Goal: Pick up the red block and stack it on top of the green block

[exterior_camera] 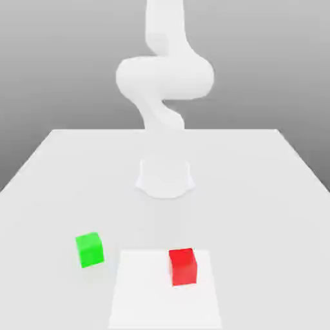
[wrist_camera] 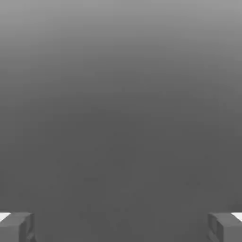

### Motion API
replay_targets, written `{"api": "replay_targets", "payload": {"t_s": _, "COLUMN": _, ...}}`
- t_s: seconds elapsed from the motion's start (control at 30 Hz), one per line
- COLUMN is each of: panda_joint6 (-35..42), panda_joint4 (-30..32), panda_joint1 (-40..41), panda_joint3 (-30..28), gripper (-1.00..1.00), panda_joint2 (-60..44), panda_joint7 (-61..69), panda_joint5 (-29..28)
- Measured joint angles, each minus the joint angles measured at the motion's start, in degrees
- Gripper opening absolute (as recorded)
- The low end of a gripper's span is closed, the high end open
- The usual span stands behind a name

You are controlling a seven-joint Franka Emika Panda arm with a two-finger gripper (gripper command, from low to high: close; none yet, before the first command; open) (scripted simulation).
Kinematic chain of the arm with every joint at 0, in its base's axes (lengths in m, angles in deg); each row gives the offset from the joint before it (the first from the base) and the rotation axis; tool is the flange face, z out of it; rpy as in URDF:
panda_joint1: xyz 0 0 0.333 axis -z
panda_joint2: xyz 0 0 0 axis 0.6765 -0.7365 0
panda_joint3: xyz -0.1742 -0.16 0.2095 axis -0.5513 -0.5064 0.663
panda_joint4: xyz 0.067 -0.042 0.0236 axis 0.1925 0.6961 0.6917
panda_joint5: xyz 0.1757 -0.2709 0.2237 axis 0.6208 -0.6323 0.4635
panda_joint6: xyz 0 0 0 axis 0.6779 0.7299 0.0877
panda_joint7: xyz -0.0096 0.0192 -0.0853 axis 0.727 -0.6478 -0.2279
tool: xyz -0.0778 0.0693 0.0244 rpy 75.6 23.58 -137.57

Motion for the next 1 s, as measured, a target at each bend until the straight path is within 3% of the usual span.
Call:
{"api": "replay_targets", "payload": {"t_s": 0.37, "panda_joint6": -14.6, "panda_joint4": 14.6, "panda_joint1": -3.5, "panda_joint3": -0.4, "gripper": 0.0, "panda_joint2": -23.9, "panda_joint7": 3.9, "panda_joint5": 2.3}}
{"api": "replay_targets", "payload": {"t_s": 0.6, "panda_joint6": -23.6, "panda_joint4": 23.6, "panda_joint1": -4.4, "panda_joint3": 0.5, "gripper": 0.0, "panda_joint2": -38.4, "panda_joint7": 3.9, "panda_joint5": 0.4}}
{"api": "replay_targets", "payload": {"t_s": 0.83, "panda_joint6": -35.3, "panda_joint4": 23.6, "panda_joint1": -4.5, "panda_joint3": 0.4, "gripper": 0.0, "panda_joint2": -52.9, "panda_joint7": 3.4, "panda_joint5": -0.6}}
{"api": "replay_targets", "payload": {"t_s": 0.87, "panda_joint6": -36.7, "panda_joint4": 23.4, "panda_joint1": -4.5, "panda_joint3": 0.5, "gripper": -1.0, "panda_joint2": -54.5, "panda_joint7": 3.5, "panda_joint5": -0.6}}
{"api": "replay_targets", "payload": {"t_s": 1.0, "panda_joint6": -36.7, "panda_joint4": 23.4, "panda_joint1": -4.5, "panda_joint3": 0.5, "gripper": -1.0, "panda_joint2": -54.5, "panda_joint7": 3.3, "panda_joint5": -0.7}}
